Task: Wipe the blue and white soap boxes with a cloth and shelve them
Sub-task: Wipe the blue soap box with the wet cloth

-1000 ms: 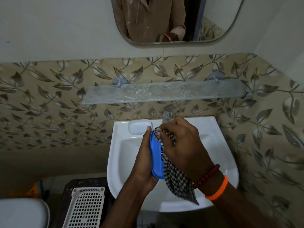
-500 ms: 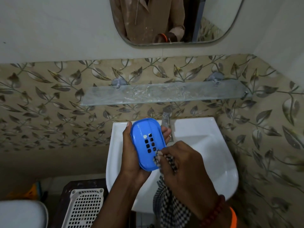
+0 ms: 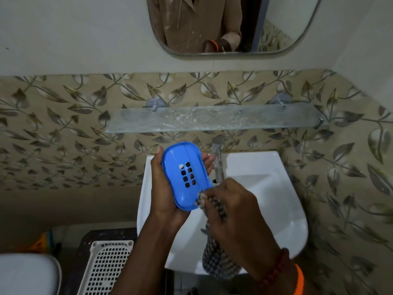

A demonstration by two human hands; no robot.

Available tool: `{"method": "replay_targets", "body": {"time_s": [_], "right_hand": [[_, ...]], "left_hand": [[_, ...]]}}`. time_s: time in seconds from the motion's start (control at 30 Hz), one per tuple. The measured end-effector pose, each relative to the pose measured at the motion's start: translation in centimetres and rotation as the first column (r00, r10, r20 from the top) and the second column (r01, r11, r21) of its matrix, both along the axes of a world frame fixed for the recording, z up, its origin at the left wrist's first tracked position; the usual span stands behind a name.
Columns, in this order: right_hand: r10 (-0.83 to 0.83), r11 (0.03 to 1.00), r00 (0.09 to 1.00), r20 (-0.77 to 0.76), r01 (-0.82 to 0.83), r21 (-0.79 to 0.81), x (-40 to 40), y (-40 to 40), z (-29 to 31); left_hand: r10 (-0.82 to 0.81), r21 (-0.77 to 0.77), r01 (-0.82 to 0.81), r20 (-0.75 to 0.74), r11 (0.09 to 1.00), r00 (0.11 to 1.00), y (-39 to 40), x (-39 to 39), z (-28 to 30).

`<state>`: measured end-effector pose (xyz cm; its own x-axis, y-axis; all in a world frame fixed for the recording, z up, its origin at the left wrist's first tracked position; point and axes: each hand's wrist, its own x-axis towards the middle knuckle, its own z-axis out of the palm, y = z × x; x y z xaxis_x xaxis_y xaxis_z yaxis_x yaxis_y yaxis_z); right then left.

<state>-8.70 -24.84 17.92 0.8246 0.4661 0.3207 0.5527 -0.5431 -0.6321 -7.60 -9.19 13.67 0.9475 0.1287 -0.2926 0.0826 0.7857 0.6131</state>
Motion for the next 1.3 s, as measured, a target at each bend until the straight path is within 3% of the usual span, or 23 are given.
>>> {"method": "replay_targets", "body": {"time_s": [0.07,0.27,0.63,0.77,0.93,1.17,1.3], "right_hand": [[0.011,0.999,0.999,-0.039,-0.01,0.035,-0.7,0.1,0.0],[-0.026,0.991,0.997,0.074,0.016,0.133,1.1,1.3,1.2],[-0.169,0.952,0.985,0.039,0.153,0.267,1.9,1.1,0.1],[-0.033,0.982,0.996,0.078,0.018,0.189,0.0,1.8,-0.2],[0.189,0.977,0.982,-0.01,-0.186,0.105,-0.6,0.5,-0.2],[0.319,0.932,0.948,-0.004,-0.315,-0.179,0.5,-1.8,1.5],[0.303,0.92,0.953,0.02,-0.288,-0.265,2.1,-3.2,2.1]], "left_hand": [[-0.02,-0.011,0.02,-0.014,1.0,1.0,-0.5,-0.1,0.2],[-0.015,0.014,0.014,0.045,1.0,0.999,-1.7,0.3,0.0],[-0.033,0.081,0.03,0.032,0.996,0.999,-1.9,0.1,0.6],[-0.041,0.119,0.046,-0.037,0.992,0.998,-2.1,0.3,1.0],[0.0,0.182,0.01,-0.055,0.983,0.999,-0.8,0.3,1.5],[-0.062,0.132,0.071,-0.074,0.989,0.995,-1.2,-0.1,1.2],[-0.106,0.095,0.111,-0.057,0.989,0.993,-1.2,-0.4,1.2]]}}
